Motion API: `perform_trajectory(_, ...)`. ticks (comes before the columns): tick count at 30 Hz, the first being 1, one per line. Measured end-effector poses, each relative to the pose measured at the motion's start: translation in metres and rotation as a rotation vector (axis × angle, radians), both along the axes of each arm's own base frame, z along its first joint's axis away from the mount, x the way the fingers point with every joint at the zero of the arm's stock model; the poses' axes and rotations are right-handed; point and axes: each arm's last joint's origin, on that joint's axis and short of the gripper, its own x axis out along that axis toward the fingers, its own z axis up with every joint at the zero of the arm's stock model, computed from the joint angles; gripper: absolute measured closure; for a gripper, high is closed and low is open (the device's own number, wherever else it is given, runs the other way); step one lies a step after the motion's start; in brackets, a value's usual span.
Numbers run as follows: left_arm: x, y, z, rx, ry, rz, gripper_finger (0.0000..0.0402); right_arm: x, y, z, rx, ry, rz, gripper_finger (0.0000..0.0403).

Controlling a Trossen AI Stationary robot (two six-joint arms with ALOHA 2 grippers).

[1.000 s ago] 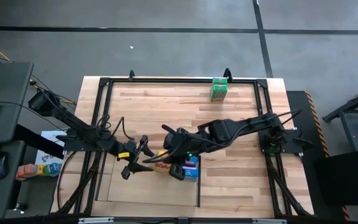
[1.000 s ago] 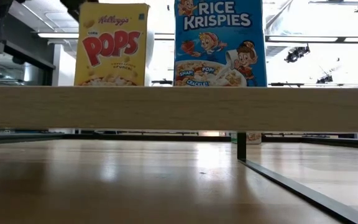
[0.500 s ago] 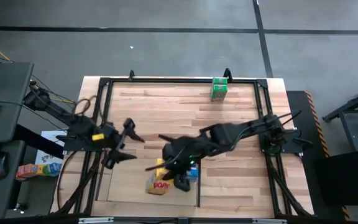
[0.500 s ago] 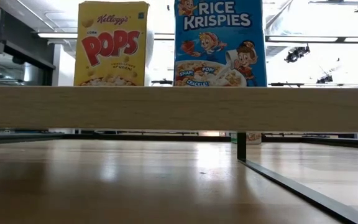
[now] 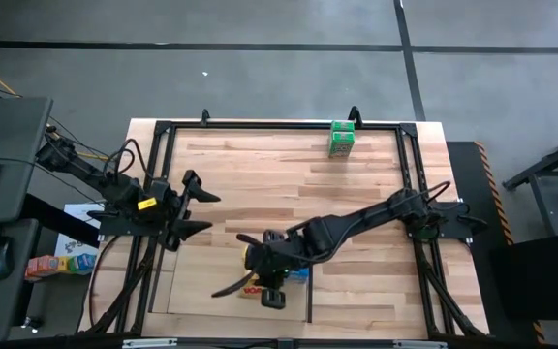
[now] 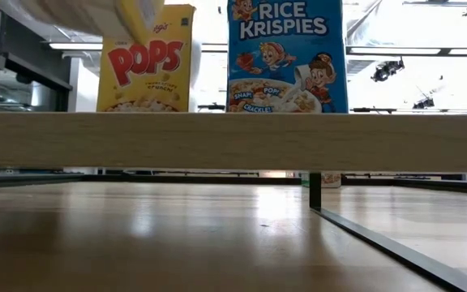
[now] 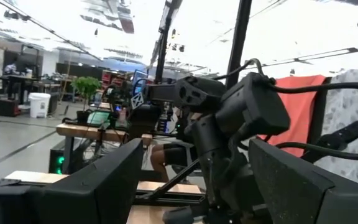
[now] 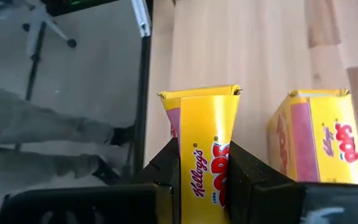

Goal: Stack cereal on shelf
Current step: Put the yellow cereal box on the shelf aligned with the yellow cereal box

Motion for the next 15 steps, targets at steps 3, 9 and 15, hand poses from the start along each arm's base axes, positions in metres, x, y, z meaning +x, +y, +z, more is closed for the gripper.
perform_trajectory(3,0.0001,0.0008,-0.0001,-0.007,0.004,0.025,0.0119,0.0004,-0.0012,-0.0008,-0.035,-0.010,-0.010,0.0345)
perform_trajectory(9,0.0002,0.0014,-0.0002,-0.015,0.007,0.048,0.0119,-0.0038,-0.0021,-0.0051,-0.074,0.039,-0.002,0.0345)
perform_trajectory(15,0.0002,0.0016,-0.0002,-0.017,0.008,0.054,0.0119,-0.0044,0.0014,-0.0081,-0.104,0.030,0.026,0.0336)
